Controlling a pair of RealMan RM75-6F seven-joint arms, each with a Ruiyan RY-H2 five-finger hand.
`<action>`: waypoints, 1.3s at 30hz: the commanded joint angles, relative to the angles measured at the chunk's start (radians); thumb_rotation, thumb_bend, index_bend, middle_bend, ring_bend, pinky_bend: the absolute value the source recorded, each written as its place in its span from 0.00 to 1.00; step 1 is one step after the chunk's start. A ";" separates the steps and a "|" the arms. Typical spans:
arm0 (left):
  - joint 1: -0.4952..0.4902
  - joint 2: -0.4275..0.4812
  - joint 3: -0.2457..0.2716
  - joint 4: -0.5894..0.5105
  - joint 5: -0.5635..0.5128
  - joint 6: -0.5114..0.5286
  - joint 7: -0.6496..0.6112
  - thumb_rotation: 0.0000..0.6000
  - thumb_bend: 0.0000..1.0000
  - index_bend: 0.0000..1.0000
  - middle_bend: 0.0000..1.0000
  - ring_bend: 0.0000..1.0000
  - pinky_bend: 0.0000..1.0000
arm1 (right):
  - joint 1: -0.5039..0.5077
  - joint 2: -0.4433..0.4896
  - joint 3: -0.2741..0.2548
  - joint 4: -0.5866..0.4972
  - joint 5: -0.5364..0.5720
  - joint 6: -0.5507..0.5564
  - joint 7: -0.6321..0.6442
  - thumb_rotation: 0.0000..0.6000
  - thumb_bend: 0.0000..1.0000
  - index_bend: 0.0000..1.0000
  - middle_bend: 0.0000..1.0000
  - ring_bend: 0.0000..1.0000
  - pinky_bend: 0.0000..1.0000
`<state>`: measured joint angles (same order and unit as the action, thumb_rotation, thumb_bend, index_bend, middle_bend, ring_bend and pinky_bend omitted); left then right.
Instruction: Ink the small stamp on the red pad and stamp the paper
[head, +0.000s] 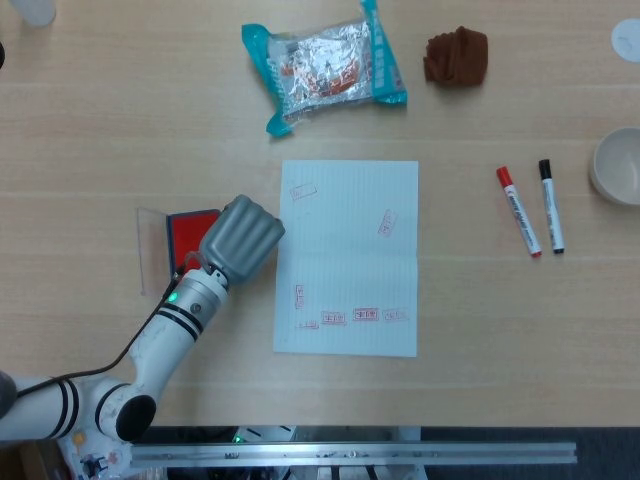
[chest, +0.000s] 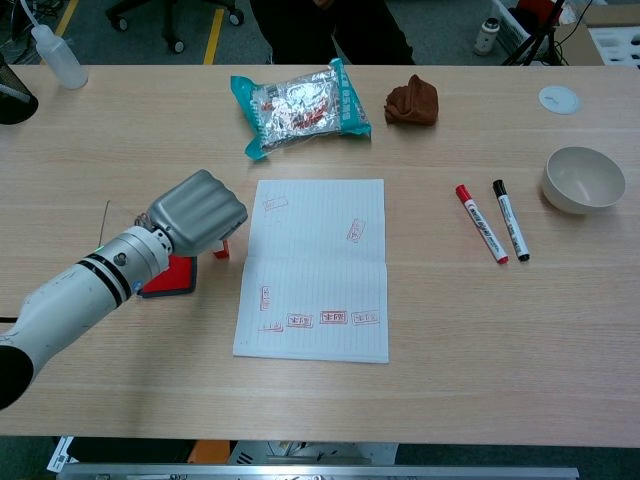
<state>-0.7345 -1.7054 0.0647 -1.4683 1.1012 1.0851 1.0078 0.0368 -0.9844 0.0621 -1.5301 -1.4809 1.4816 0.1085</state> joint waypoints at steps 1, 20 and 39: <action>0.002 0.002 -0.002 -0.002 -0.003 -0.002 0.009 1.00 0.27 0.57 1.00 1.00 1.00 | 0.000 -0.001 0.000 0.001 0.000 -0.001 0.000 1.00 0.20 0.24 0.36 0.29 0.30; 0.009 0.032 -0.009 -0.071 -0.024 0.001 0.070 1.00 0.27 0.42 1.00 1.00 1.00 | -0.001 0.001 0.003 -0.003 -0.002 0.005 -0.001 1.00 0.20 0.24 0.36 0.29 0.30; 0.130 0.391 -0.064 -0.506 0.024 0.149 -0.261 1.00 0.27 0.33 0.72 0.77 1.00 | 0.025 0.053 0.024 -0.034 0.022 -0.034 0.024 1.00 0.20 0.24 0.36 0.29 0.30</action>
<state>-0.6440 -1.3628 0.0122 -1.9310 1.0995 1.1950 0.8258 0.0600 -0.9328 0.0857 -1.5626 -1.4611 1.4503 0.1332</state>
